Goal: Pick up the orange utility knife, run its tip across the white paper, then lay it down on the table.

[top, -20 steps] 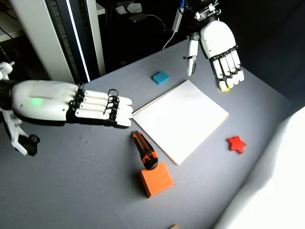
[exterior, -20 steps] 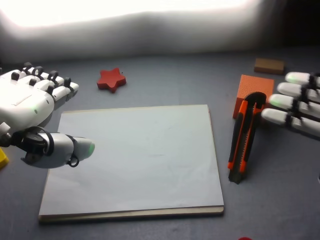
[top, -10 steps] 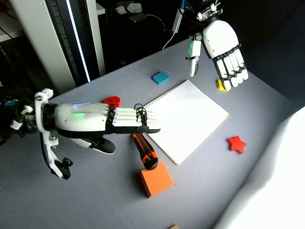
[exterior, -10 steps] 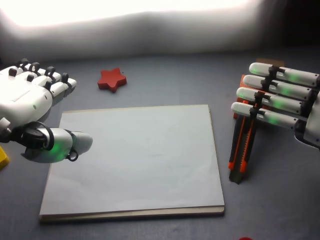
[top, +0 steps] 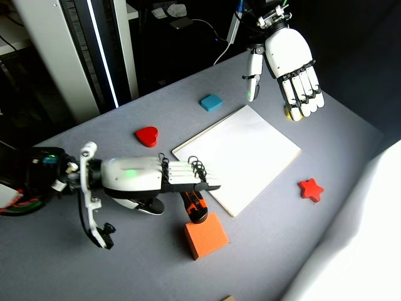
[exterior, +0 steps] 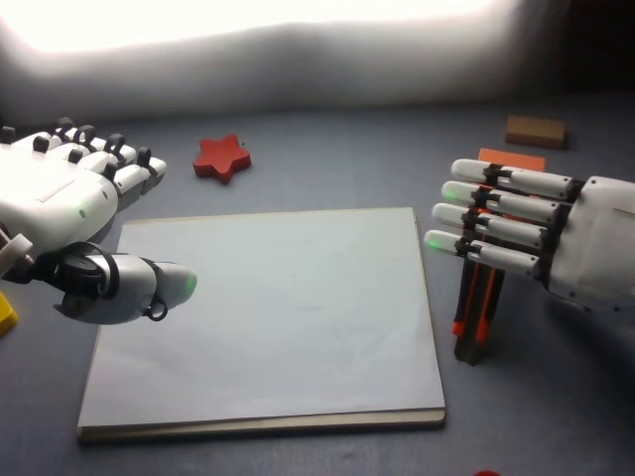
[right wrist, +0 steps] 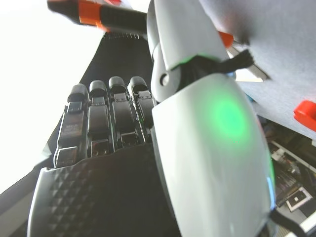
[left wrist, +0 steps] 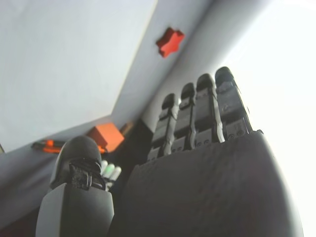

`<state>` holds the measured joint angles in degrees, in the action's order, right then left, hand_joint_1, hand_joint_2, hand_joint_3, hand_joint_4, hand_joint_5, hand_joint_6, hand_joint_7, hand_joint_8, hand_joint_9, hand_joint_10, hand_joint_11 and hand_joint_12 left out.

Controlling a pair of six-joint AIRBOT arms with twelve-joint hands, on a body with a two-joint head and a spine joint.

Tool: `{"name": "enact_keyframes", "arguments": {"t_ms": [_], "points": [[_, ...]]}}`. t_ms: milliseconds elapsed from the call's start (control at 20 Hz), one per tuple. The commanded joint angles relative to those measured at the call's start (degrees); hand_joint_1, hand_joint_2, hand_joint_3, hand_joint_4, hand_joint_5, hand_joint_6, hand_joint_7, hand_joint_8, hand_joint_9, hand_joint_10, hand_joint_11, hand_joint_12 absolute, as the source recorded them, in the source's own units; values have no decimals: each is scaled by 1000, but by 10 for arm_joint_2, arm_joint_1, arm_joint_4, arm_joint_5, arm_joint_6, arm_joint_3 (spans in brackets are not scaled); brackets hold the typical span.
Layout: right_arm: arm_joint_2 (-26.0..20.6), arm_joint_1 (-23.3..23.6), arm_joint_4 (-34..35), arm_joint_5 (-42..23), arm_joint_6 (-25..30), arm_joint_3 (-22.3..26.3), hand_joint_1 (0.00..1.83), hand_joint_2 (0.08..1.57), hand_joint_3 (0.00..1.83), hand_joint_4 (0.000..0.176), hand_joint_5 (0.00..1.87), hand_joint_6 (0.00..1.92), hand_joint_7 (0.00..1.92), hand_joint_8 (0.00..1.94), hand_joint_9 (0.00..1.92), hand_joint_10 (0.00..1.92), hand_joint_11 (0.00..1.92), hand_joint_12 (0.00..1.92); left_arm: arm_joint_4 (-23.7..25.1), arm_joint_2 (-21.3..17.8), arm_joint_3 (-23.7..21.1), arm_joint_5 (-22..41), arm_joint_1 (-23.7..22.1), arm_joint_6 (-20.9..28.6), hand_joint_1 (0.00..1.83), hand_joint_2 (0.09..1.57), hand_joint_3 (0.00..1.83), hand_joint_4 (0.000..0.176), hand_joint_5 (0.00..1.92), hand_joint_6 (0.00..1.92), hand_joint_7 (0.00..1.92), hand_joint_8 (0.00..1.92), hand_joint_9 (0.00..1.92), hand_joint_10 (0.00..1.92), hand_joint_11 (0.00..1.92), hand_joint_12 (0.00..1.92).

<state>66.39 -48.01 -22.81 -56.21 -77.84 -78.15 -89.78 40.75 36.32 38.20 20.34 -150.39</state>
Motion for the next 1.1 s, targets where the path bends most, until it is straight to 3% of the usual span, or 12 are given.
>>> {"name": "enact_keyframes", "arguments": {"t_ms": [0,400,1050], "points": [[3,8,20,-76,-5,-5,1084,1080,10,0,0,0,0,0,0,0,0,0,32,-1,4,18,-5,-3,0,1238,6,24,0,0,0,0,0,0,16,8],[66,24,-5,-110,-10,-78,1108,1086,9,0,0,0,0,0,0,0,0,0,29,9,13,-18,24,3,9,1254,8,23,0,0,0,0,0,0,6,10],[115,27,-12,-118,-5,-133,1056,1178,31,0,0,0,0,0,0,0,0,0,19,27,8,-20,34,14,13,1269,1,13,0,0,18,2,0,0,0,87]]}}
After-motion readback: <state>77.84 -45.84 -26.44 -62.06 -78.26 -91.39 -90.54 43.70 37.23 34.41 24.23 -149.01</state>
